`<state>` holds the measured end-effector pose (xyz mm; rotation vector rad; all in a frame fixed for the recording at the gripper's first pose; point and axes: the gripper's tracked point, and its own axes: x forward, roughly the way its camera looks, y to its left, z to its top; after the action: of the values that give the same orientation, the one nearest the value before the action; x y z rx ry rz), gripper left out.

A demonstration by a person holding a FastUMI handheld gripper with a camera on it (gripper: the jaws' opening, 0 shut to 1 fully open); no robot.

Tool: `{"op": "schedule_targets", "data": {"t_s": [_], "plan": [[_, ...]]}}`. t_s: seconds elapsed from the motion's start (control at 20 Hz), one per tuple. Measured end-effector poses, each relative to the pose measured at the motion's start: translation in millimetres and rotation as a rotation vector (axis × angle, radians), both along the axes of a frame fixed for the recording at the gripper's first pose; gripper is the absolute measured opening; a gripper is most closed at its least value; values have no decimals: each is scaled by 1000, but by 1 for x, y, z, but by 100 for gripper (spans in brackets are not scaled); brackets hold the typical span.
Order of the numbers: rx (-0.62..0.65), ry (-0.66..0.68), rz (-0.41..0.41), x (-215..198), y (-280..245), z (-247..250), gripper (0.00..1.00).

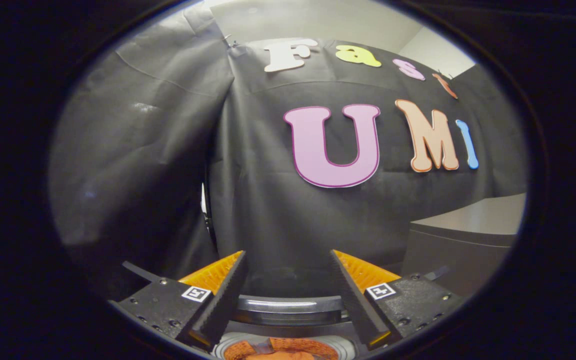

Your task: Put the clothes into the washing machine and then close the washing machine lid.

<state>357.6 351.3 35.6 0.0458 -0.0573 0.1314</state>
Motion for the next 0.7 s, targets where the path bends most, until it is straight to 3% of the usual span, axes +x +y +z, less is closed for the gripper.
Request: {"op": "schedule_targets", "data": {"t_s": [0.3,0.7], "plan": [[-4,14,-13,-15,-4,-15,97],[-2,145,-23,-42,-12,-69,96]]}}
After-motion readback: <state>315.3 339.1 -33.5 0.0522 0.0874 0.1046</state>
